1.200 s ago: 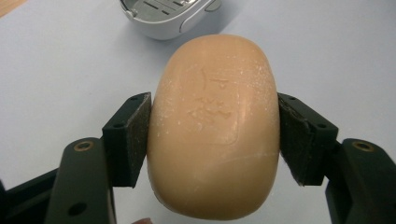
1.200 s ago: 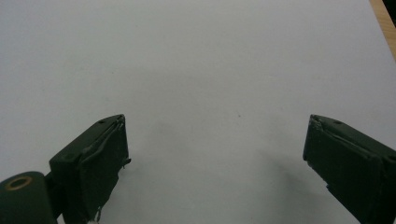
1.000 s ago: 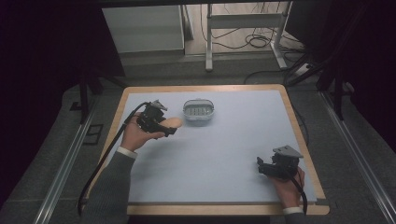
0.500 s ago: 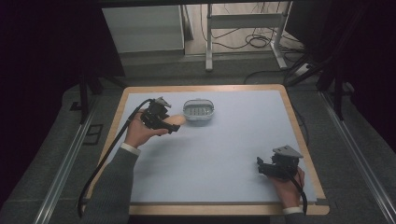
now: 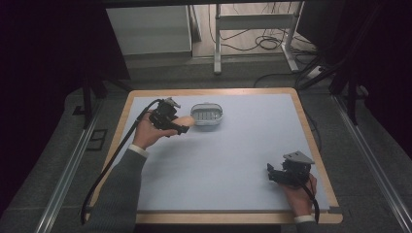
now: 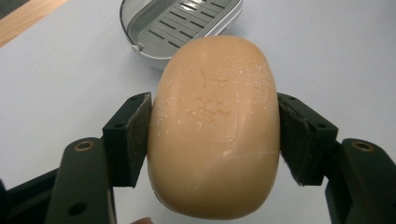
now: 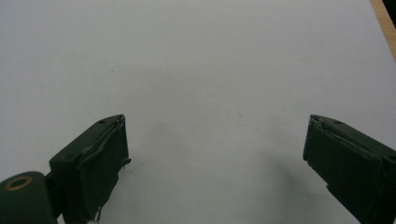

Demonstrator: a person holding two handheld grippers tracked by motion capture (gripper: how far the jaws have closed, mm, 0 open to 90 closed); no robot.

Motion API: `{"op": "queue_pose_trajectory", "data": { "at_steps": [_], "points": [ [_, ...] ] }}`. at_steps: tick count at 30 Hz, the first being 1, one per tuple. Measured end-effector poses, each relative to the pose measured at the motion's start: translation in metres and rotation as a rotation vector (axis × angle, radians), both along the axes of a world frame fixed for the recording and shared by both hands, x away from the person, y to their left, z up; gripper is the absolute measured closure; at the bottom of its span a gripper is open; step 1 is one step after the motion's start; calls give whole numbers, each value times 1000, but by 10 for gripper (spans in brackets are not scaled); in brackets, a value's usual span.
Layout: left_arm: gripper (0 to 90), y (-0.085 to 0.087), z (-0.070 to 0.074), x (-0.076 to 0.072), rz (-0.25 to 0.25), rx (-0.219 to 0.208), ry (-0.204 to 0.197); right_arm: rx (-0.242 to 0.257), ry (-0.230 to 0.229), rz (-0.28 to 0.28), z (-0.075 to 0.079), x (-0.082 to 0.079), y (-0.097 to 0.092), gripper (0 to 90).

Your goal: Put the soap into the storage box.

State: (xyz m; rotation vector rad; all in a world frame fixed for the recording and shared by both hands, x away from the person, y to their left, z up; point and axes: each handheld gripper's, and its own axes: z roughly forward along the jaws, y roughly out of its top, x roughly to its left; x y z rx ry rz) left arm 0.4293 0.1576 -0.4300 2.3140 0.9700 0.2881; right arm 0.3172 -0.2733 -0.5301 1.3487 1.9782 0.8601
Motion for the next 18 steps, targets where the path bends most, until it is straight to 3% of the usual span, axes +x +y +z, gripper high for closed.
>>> {"op": "queue_pose_trajectory", "data": {
  "at_steps": [18],
  "points": [
    [330,-15,2,18,-4,11,8,-2,3,1,0,0,0,66]
  ]
}}
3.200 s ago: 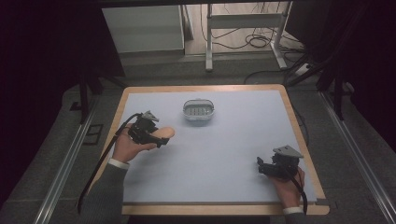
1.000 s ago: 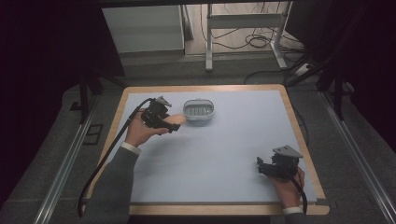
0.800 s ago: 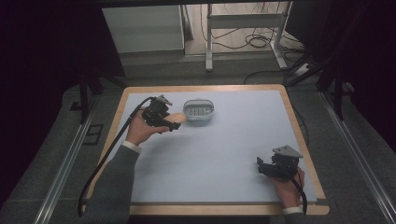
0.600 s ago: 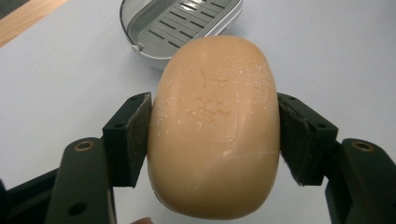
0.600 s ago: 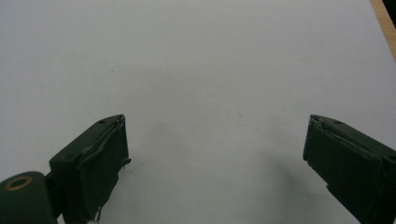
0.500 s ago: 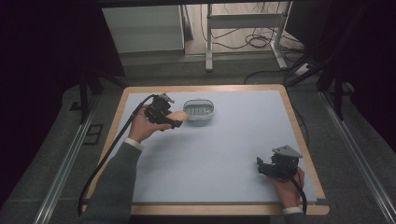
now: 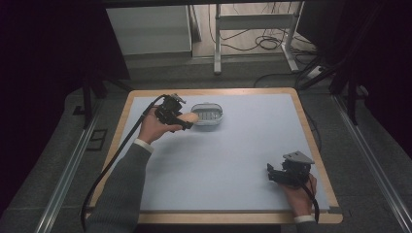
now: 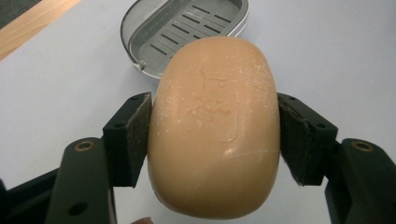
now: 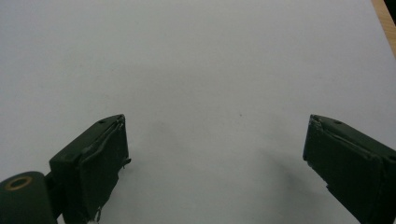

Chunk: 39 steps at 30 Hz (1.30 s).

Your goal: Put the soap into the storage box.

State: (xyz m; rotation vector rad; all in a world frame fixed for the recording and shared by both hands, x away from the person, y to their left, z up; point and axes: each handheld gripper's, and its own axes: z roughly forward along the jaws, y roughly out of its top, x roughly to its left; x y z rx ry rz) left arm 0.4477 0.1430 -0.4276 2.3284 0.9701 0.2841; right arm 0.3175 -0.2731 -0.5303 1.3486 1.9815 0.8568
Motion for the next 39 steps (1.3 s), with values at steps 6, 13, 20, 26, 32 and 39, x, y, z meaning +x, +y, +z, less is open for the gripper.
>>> {"op": "queue_pose_trajectory", "data": {
  "at_steps": [6,13,20,26,32,39],
  "points": [
    [330,-7,-1,8,-8,6,1,-3,1,0,0,0,0,66],
    [330,-12,-2,14,-23,15,8,-1,-1,0,0,0,0,66],
    [331,-17,-5,20,-26,16,12,-10,-3,2,0,0,1,66],
    [331,-23,-5,27,-32,26,16,-9,-2,2,0,0,1,66],
    [332,-28,-5,33,-41,32,17,-8,-2,1,0,0,1,66],
    [332,-34,-7,39,-47,36,21,-10,-3,3,0,0,1,66]
  ]
}}
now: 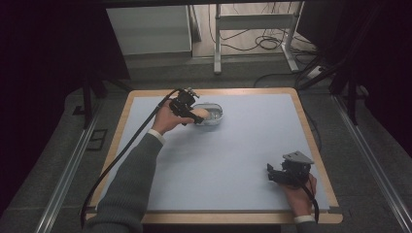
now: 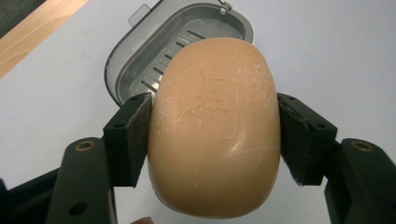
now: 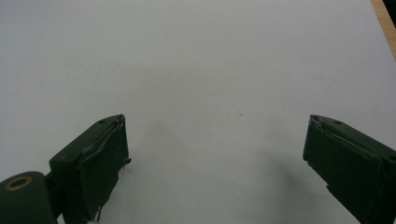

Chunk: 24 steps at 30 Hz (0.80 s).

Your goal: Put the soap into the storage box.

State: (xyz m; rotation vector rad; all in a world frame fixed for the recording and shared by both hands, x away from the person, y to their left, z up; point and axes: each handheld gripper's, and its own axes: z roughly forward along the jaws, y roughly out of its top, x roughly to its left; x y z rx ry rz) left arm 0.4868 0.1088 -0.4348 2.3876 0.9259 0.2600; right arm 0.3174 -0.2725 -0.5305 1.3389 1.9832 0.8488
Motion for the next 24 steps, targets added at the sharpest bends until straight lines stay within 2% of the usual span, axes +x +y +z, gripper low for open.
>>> {"op": "queue_pose_trajectory", "data": {
  "at_steps": [3,9,14,16,24],
  "points": [
    [332,-1,0,3,-11,14,1,0,0,0,0,0,0,66],
    [333,-5,-6,12,-14,2,14,0,0,0,0,0,0,66],
    [333,-9,-12,22,-17,-7,26,-1,0,-1,0,0,0,66],
    [333,-12,-17,30,-25,1,35,-2,0,1,0,0,0,66],
    [333,-18,-23,45,-38,5,46,-4,-1,0,0,0,0,66]
  ]
}}
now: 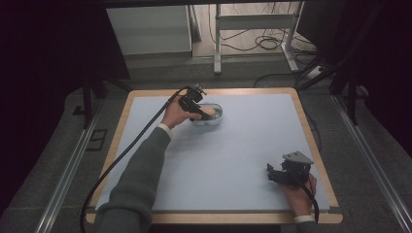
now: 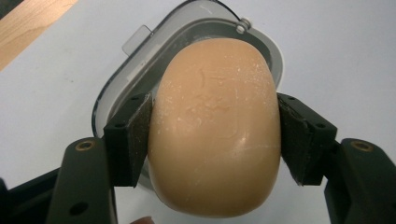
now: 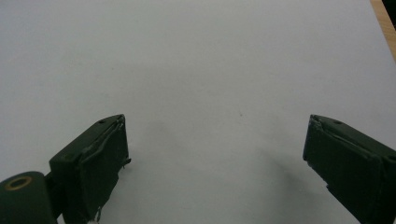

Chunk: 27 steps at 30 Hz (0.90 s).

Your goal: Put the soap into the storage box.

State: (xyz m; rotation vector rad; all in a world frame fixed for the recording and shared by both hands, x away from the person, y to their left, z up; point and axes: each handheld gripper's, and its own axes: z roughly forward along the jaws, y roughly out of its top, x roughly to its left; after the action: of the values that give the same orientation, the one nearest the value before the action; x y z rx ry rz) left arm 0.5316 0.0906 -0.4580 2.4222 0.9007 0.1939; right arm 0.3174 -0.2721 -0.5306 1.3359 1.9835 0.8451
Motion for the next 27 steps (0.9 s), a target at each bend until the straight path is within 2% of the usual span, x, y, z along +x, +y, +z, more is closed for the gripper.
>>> {"op": "queue_pose_trajectory", "data": {
  "at_steps": [10,14,16,23,24,27],
  "points": [
    [328,-3,-7,9,-9,7,-14,-9,-3,2,0,0,1,66],
    [266,-1,0,6,5,-41,-52,-17,-2,1,0,-1,2,66],
    [254,0,7,2,-2,-37,-66,-21,-2,1,0,-1,3,66],
    [211,0,16,-11,-19,-7,-79,-27,-3,4,-1,-1,3,66],
    [216,2,18,-17,-17,-22,-87,-28,-3,4,-1,-1,3,66],
    [216,4,20,-22,-13,-28,-78,-27,-1,3,-1,-1,3,66]
  ]
}}
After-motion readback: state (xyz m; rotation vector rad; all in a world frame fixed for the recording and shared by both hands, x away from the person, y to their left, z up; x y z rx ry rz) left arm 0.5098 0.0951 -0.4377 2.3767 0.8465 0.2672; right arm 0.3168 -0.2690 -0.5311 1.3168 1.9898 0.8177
